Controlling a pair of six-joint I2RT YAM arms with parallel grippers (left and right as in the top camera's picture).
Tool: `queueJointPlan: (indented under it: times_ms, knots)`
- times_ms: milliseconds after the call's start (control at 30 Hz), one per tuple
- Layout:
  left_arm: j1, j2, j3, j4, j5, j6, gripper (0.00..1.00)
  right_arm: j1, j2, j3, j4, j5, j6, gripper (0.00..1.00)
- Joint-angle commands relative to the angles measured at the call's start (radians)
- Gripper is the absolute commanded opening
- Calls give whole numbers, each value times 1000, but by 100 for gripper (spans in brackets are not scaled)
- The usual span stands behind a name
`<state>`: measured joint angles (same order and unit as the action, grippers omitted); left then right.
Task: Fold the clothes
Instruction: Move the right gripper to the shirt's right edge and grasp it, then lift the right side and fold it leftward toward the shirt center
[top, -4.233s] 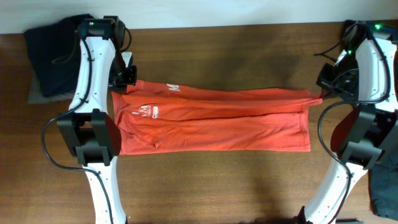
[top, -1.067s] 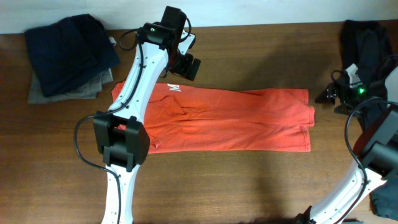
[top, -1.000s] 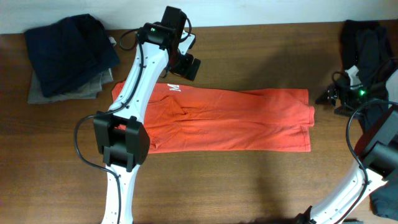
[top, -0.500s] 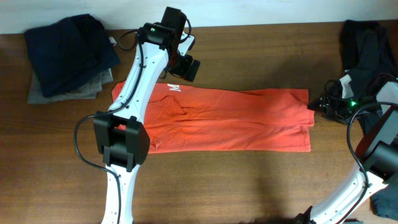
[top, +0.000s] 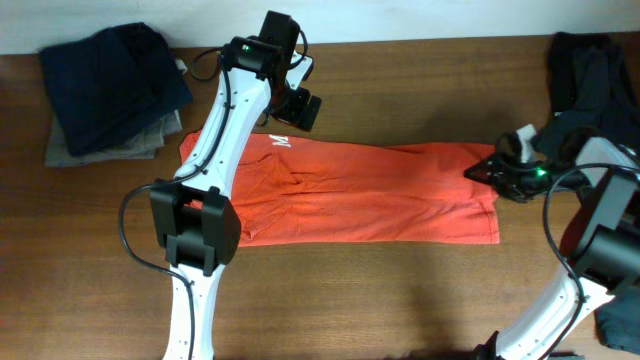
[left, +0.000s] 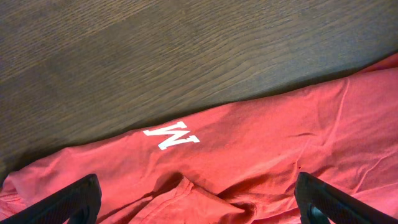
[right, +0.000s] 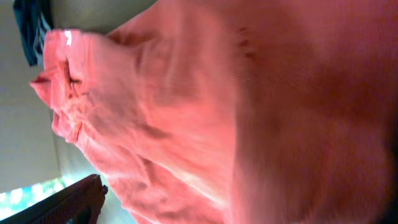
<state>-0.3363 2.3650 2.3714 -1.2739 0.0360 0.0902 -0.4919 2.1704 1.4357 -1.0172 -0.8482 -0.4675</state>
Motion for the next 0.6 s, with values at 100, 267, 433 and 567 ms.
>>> queueJointPlan:
  times_ms: [100, 267, 433, 567]
  knots:
    - [5, -37, 18, -1, -7, 16, 99, 53, 65, -53, 13, 135, 2, 99]
    - [5, -37, 18, -2, -7, 16, 99, 42, 65, -53, 12, 166, 14, 65]
    - [5, -37, 18, -2, -7, 16, 99, 38, 65, -51, 25, 216, 65, 21]
    - [5, -37, 18, -2, -7, 16, 99, 38, 65, -29, 35, 318, 157, 4]
